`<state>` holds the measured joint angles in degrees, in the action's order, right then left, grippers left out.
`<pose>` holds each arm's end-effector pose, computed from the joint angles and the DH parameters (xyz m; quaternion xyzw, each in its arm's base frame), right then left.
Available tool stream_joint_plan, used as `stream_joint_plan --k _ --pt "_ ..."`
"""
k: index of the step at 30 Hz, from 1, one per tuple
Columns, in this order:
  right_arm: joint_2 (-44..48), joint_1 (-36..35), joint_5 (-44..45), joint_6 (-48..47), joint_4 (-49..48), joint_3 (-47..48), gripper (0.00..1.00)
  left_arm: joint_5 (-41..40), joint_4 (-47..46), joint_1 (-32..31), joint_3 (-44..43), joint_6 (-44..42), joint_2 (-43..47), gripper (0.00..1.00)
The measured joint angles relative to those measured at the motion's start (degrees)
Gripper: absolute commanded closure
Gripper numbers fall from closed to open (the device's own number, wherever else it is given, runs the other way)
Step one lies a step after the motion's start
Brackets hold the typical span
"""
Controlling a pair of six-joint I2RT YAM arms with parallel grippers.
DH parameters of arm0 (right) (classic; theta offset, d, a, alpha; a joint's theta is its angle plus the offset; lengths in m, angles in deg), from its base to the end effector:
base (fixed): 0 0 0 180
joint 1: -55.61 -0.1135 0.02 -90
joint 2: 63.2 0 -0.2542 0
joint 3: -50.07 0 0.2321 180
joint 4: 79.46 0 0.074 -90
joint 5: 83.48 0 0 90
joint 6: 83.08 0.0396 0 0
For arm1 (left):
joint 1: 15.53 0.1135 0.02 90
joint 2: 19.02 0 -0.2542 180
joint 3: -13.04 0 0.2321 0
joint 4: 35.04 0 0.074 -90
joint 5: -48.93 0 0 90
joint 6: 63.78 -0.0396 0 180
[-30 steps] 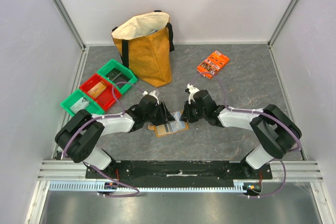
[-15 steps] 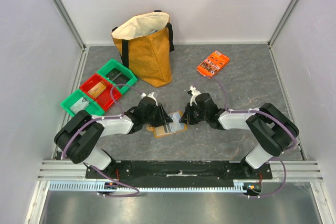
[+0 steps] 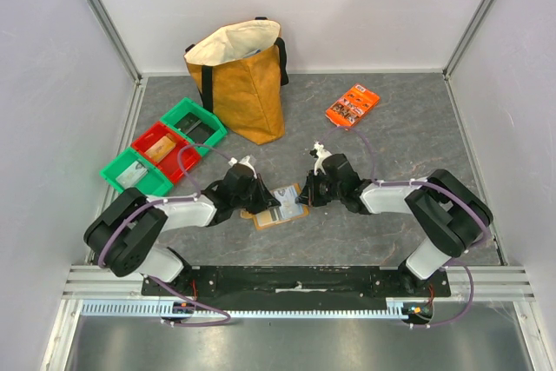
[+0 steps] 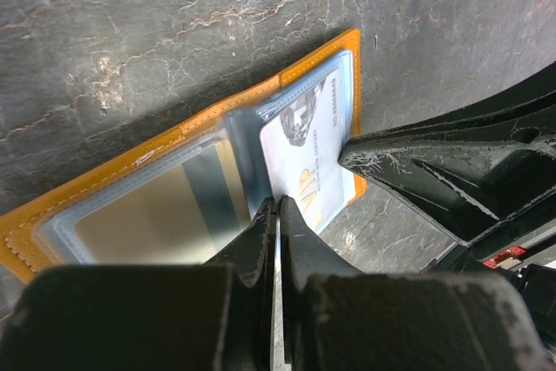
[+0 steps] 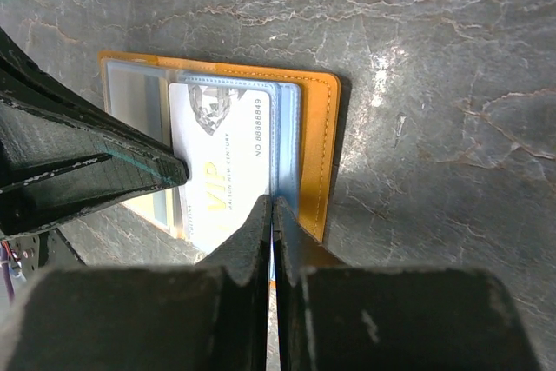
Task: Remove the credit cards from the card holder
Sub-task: Remove the credit card from the card holder.
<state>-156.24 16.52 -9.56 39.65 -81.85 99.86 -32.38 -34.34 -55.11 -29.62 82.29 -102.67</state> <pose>0.2161 0.1897 0.1350 -0.1080 0.8959 0.3445 0.2589 0.1901 -0.1649 0.1386 -0.0998 0.9049 -0.3488 0.2227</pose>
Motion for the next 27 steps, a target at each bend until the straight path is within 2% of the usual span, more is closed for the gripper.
stream_joint_plan --k 14,21,27 --pt "-0.94 0.55 -0.68 1.79 -0.44 0.39 0.99 1.44 1.36 2.36 1.79 0.00 3.26 0.98" --pt "-0.35 0.59 -0.66 1.64 -0.17 0.24 0.91 2.54 2.25 2.86 1.79 -0.81 3.39 0.98" --pt "3.74 0.63 -1.36 -0.39 2.95 -0.81 0.91 4.04 2.10 2.89 1.77 -1.09 2.86 0.98"
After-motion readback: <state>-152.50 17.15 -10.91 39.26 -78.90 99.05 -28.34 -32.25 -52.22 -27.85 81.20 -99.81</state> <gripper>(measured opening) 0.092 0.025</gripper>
